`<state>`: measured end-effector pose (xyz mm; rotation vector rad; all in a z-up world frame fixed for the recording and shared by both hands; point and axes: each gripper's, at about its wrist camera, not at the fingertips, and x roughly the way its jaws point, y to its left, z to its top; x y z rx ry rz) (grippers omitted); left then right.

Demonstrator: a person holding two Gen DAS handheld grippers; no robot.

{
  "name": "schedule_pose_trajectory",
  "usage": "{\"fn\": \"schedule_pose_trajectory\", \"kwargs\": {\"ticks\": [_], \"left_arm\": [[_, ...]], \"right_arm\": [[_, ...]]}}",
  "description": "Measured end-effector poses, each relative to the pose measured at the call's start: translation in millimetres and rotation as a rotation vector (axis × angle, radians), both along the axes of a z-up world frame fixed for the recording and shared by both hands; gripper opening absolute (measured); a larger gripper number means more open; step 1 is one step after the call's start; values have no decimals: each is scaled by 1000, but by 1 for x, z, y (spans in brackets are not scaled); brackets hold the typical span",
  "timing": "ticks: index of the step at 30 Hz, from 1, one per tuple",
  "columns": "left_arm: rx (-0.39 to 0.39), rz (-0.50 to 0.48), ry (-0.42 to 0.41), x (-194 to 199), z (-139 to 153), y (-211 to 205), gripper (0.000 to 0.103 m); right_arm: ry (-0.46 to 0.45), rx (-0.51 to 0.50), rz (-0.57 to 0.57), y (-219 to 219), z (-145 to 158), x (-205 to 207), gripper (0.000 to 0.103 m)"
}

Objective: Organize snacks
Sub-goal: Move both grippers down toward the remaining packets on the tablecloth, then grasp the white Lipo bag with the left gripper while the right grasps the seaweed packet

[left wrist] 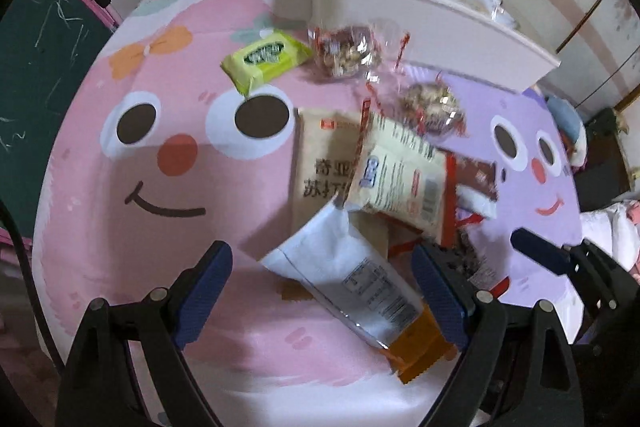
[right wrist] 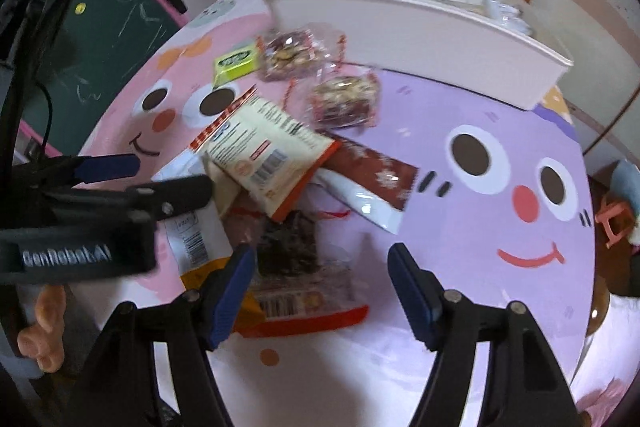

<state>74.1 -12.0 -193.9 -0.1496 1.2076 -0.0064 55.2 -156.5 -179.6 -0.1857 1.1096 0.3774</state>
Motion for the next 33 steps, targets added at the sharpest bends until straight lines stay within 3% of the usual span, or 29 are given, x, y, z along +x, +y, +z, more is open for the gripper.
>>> {"fn": "schedule_pose_trajectory", "kwargs": {"ticks": [7, 11, 26, 33], "left_arm": [[-10, 11, 53, -1, -17, 0, 91], [-14, 3, 70, -4, -24, -4, 91], [-43, -4, 115, -22, -27, -14, 91], [-4, -37, 64, -17, -25, -25, 69]], "right_arm": [[28, -11, 40, 14, -20, 10, 68], [12, 8, 48, 8, -19, 6, 56], [15, 27, -38, -24, -19, -18, 55], [40, 45, -5, -13, -19, -38, 55]]}}
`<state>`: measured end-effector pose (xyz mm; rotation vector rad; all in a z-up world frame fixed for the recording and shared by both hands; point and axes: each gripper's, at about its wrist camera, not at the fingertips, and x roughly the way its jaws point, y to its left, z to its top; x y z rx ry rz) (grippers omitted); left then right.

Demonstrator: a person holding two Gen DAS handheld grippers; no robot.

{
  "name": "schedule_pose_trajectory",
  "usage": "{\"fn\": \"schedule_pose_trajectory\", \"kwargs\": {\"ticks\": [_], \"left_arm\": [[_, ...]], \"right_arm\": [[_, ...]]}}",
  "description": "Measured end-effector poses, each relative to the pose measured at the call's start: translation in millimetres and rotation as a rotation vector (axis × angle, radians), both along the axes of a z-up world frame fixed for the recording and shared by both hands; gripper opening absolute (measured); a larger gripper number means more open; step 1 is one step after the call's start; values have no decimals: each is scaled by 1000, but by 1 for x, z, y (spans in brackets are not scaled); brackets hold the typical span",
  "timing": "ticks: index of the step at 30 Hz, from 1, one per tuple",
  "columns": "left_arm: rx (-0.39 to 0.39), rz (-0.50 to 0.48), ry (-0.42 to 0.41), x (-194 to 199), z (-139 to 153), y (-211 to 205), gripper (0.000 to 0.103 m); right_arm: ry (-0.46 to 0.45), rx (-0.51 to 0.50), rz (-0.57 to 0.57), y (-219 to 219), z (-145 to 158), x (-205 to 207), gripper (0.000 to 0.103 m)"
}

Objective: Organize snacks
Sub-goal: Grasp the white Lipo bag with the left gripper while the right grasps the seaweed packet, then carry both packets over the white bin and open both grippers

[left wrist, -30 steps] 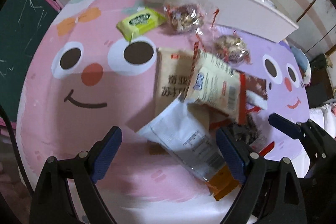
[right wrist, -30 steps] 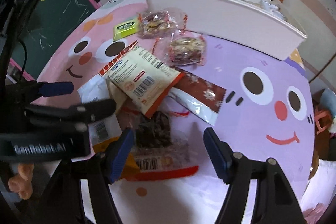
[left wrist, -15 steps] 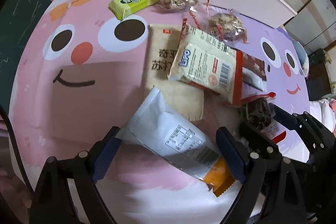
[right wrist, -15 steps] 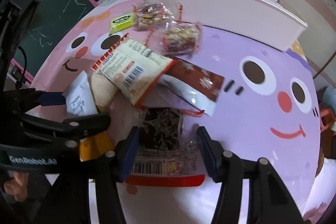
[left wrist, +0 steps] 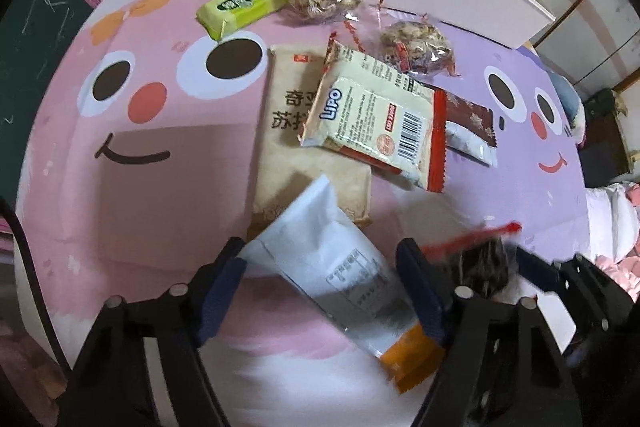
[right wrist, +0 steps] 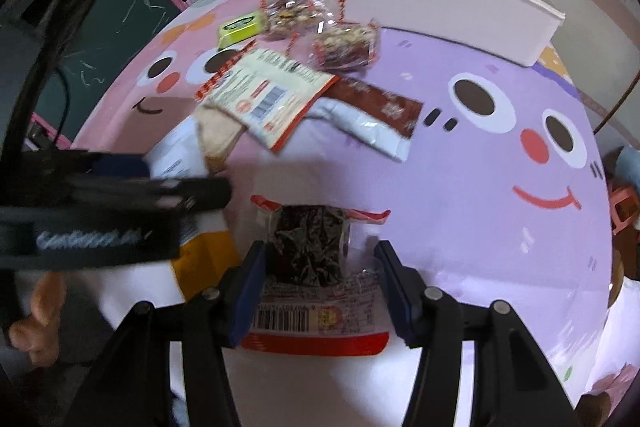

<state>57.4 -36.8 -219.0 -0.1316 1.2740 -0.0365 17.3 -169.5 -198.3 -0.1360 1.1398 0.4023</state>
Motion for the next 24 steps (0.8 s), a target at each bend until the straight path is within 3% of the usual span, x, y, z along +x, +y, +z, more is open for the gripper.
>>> {"fn": "schedule_pose_trajectory", "kwargs": {"ticks": [8, 17, 24], "left_arm": [[-41, -22, -37, -7, 5, 10, 32], [-64, -26, -140, -23, 36, 27, 31], [-67, -46, -231, -20, 78, 26, 31]], "right_arm": [[31, 33, 57, 22, 0, -15, 54], [9, 70, 16, 11, 11, -18, 54], [-66, 96, -28, -3, 37, -17, 54]]}}
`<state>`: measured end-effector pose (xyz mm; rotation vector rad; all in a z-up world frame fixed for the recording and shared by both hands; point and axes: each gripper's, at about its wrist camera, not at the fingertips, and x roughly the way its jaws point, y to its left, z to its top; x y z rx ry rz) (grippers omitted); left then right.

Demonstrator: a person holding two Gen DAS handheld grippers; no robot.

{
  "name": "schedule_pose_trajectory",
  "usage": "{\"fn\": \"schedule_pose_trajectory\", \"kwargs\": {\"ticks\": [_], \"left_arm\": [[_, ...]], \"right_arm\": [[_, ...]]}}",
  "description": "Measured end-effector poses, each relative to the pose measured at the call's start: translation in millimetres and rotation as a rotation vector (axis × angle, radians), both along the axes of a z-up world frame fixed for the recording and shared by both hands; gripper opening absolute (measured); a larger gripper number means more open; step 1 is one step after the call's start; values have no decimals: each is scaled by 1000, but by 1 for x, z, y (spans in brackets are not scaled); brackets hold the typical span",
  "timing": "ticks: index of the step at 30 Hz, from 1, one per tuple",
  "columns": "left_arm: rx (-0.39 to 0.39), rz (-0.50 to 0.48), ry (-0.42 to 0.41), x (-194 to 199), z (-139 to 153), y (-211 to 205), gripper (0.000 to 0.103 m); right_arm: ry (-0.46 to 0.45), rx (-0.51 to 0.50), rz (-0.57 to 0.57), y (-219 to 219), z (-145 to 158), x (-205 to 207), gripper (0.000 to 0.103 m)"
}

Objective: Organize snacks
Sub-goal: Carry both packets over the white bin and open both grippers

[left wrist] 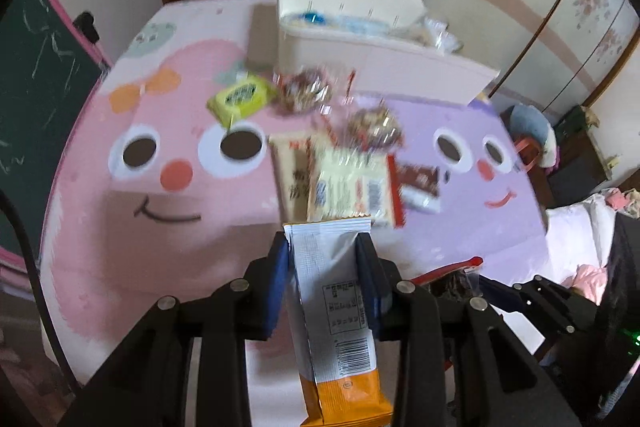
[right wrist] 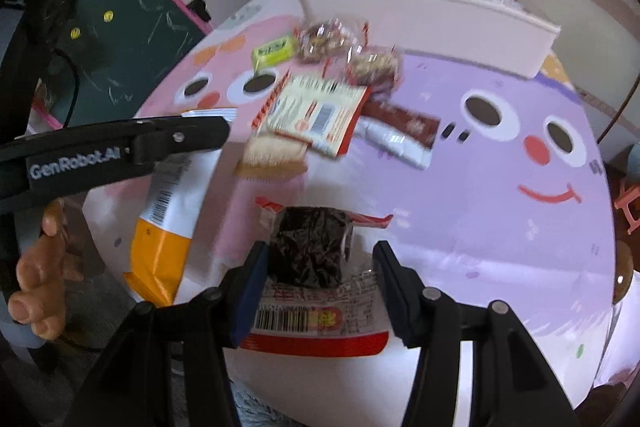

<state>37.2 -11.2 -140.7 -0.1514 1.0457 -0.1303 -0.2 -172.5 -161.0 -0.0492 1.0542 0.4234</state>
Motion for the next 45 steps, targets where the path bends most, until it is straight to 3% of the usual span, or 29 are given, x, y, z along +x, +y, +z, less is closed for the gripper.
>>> {"fn": "schedule_pose_trajectory", "kwargs": {"ticks": [5, 16, 21, 26, 31, 32, 34, 35, 36, 40, 45], "left_arm": [[-4, -20, -82, 23, 51, -1, 31], [99, -75, -384, 102, 192, -31, 32], [132, -68, -476, 150, 228, -47, 32], [159, -74, -471, 199, 228, -58, 32], [182, -74, -422, 239, 198, -61, 34], [192, -70, -408, 246, 192, -61, 38], [216, -68, -381, 257, 177, -59, 59], [228, -66, -378, 261, 171, -58, 76], [236, -64, -387, 262, 167, -56, 82], [241, -66, -375, 265, 153, -46, 83], [164, -27, -326, 262, 145, -24, 83]], "right_arm": [[-110, 5, -57, -15, 46, 18, 53], [-465, -16, -244, -59, 201, 102, 54], [-529, 6, -304, -63, 236, 153, 54], [-482, 22, -320, -61, 231, 206, 55], [-417, 2, -331, -57, 200, 248, 57], [-396, 7, -328, -57, 193, 255, 57], [-359, 11, -326, -55, 180, 265, 57], [-342, 10, -329, -55, 174, 269, 57], [-325, 9, -333, -55, 168, 272, 57], [-283, 12, -342, -58, 154, 276, 59], [-274, -1, -336, -56, 151, 268, 61]]}}
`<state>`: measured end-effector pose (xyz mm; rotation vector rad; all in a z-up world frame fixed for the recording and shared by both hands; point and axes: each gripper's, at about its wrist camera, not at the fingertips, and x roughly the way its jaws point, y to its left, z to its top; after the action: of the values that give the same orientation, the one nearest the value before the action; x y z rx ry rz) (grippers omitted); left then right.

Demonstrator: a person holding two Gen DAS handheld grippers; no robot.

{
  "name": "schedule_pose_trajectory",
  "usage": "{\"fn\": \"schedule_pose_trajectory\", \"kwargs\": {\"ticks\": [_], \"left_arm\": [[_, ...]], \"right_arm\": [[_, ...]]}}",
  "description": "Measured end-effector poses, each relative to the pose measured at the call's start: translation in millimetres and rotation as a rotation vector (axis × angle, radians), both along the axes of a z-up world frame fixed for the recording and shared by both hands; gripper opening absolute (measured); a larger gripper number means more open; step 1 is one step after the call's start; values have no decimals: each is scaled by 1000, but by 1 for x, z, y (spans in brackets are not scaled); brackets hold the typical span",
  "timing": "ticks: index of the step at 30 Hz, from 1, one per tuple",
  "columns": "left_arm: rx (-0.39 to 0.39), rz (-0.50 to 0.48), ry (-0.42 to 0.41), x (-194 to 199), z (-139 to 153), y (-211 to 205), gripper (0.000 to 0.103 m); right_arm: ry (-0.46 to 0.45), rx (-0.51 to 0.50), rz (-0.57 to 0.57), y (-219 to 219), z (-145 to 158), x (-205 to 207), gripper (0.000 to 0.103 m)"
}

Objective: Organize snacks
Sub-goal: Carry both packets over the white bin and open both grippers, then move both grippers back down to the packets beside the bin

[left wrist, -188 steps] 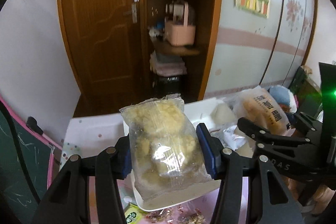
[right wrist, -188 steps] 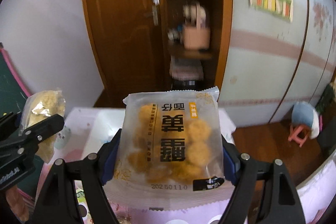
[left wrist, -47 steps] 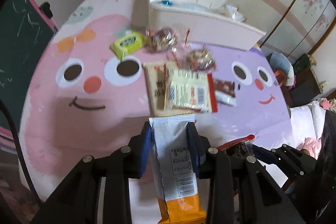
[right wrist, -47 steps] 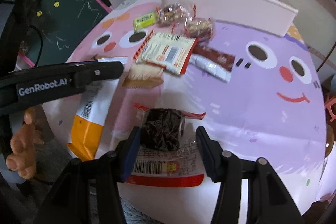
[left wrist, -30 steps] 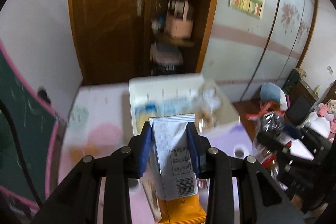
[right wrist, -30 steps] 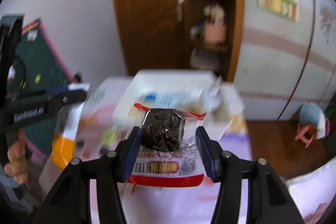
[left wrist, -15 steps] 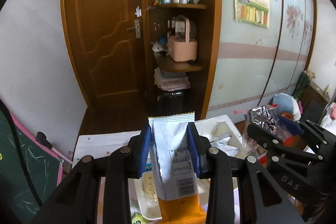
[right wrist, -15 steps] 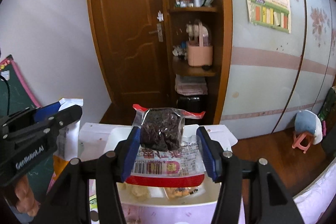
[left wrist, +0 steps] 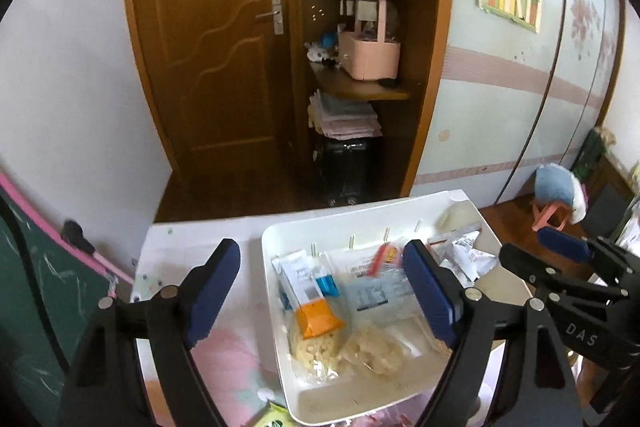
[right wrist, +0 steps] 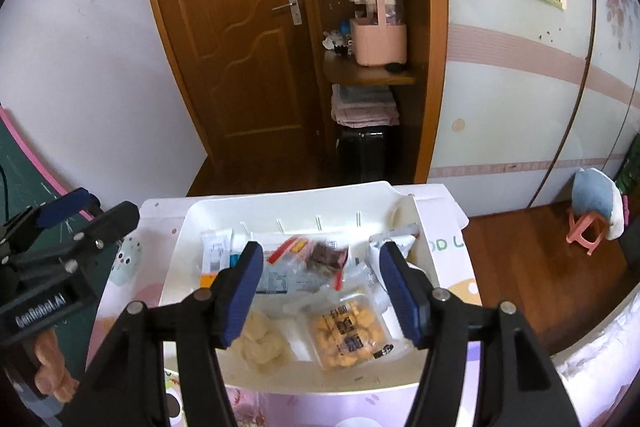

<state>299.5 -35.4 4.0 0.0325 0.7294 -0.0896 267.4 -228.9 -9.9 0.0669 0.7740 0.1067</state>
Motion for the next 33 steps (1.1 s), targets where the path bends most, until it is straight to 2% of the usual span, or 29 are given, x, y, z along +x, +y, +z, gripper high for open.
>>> {"fn": "schedule_pose_trajectory", "kwargs": {"ticks": [3, 5, 8, 13, 18, 22, 27, 33], "left_arm": [[-43, 9, -3, -11, 0, 11, 83], [-58, 8, -40, -24, 5, 16, 83], [-24, 5, -110, -50, 16, 18, 83], [-10, -23, -142, -88, 41, 18, 83], [-6, -57, -184, -128, 62, 15, 83], [0, -91, -173, -159, 69, 13, 83], [46, -122, -127, -189, 66, 10, 83], [0, -131, -66, -215, 45, 21, 85]], "right_arm": [[-9, -11, 2, 3, 7, -12, 61], [-20, -15, 10, 4, 13, -20, 61], [-42, -34, 17, 6, 22, -36, 61], [-69, -34, 23, 9, 38, -69, 63], [-96, -33, 33, 11, 53, -101, 68], [-107, -42, 50, 15, 59, -126, 71], [-118, -57, 84, 24, 61, -154, 71], [-90, -52, 142, 34, 43, -177, 74]]}}
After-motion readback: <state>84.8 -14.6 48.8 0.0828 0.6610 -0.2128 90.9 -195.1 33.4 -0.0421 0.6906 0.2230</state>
